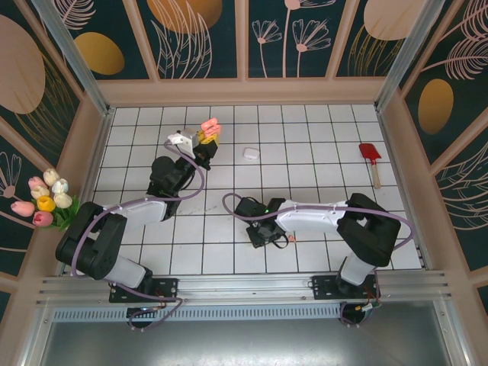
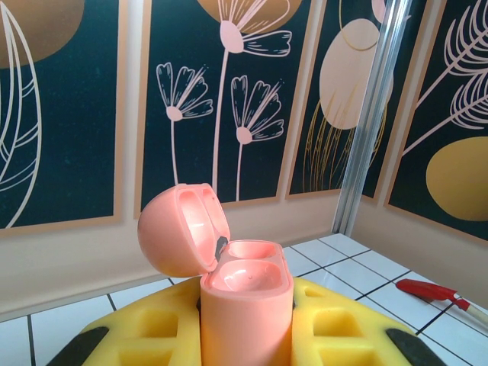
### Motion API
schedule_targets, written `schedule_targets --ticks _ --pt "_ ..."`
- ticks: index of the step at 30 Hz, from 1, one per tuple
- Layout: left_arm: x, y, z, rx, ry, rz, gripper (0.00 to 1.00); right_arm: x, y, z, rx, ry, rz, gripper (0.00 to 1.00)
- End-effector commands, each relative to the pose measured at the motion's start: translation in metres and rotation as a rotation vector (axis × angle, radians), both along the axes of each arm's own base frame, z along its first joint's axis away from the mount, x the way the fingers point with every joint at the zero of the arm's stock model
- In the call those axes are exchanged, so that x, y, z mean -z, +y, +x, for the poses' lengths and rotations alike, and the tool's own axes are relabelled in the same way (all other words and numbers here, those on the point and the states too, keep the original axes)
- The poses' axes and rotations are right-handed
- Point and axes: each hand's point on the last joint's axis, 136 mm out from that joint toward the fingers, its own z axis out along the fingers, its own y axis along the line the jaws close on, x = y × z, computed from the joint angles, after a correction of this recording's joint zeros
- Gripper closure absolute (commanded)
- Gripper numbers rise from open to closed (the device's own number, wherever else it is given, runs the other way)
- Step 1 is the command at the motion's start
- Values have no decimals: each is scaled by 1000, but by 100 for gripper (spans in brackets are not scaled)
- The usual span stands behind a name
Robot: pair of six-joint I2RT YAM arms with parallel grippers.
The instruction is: Insert wireless bluetooth earbuds into charging case
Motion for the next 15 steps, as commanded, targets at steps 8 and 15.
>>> schedule_targets --ticks 8,15 --pt "-16 -3 -7 33 -51 -21 100 -1 2 3 19 -15 -24 70" --pt "-15 -6 -12 62 -72 -5 100 -31 4 26 115 -103 92 75"
